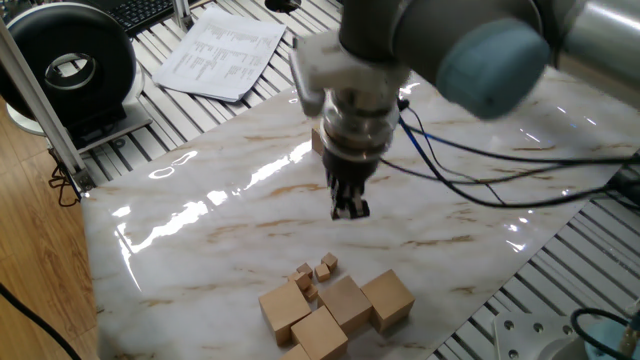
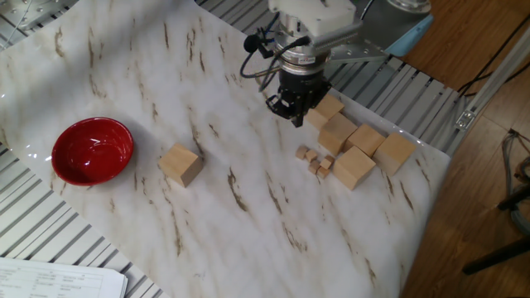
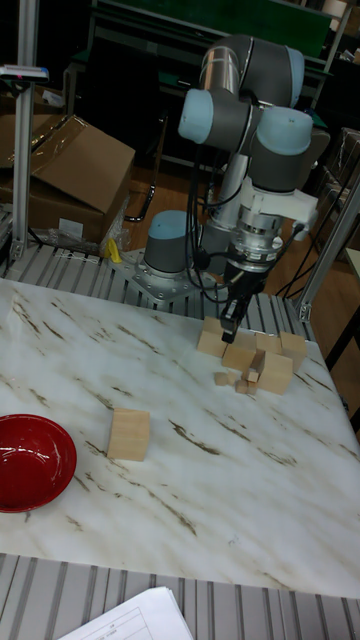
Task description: Stack the blocks into a pyramid shape
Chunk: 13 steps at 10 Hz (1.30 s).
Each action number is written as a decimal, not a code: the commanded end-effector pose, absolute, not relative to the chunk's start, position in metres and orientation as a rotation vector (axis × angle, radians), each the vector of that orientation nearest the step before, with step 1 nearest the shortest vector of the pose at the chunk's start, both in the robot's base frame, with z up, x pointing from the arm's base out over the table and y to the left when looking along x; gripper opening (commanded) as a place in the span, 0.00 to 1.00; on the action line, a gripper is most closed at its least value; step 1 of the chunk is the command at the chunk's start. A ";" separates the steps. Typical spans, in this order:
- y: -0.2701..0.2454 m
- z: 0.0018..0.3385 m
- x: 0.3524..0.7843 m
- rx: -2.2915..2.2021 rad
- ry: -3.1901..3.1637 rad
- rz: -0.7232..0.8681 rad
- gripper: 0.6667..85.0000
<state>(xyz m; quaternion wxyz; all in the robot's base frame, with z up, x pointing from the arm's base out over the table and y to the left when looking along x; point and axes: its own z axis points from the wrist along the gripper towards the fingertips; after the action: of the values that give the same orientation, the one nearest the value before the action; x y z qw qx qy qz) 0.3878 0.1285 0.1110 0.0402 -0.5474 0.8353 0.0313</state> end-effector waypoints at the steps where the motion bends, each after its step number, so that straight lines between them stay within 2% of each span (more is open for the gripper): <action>1: 0.139 0.103 0.379 -1.667 2.540 0.128 0.12; 2: 0.138 0.103 0.378 -1.637 2.567 0.130 0.10; 3: 0.137 0.103 0.373 -1.568 2.634 0.148 0.04; 4: 0.135 0.103 0.386 -1.550 2.603 0.099 0.00; 6: 0.123 0.102 0.384 -1.649 2.580 0.039 0.00; 8: 0.121 0.101 0.378 -1.704 2.567 0.046 0.00; 10: 0.144 0.104 0.379 -1.655 2.535 0.155 0.00; 13: 0.136 0.104 0.366 -1.726 2.553 0.158 0.00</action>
<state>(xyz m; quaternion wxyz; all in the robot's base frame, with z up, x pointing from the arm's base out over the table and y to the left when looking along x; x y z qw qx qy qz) 0.3738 0.1335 0.1016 0.0365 -0.5530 0.8315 0.0385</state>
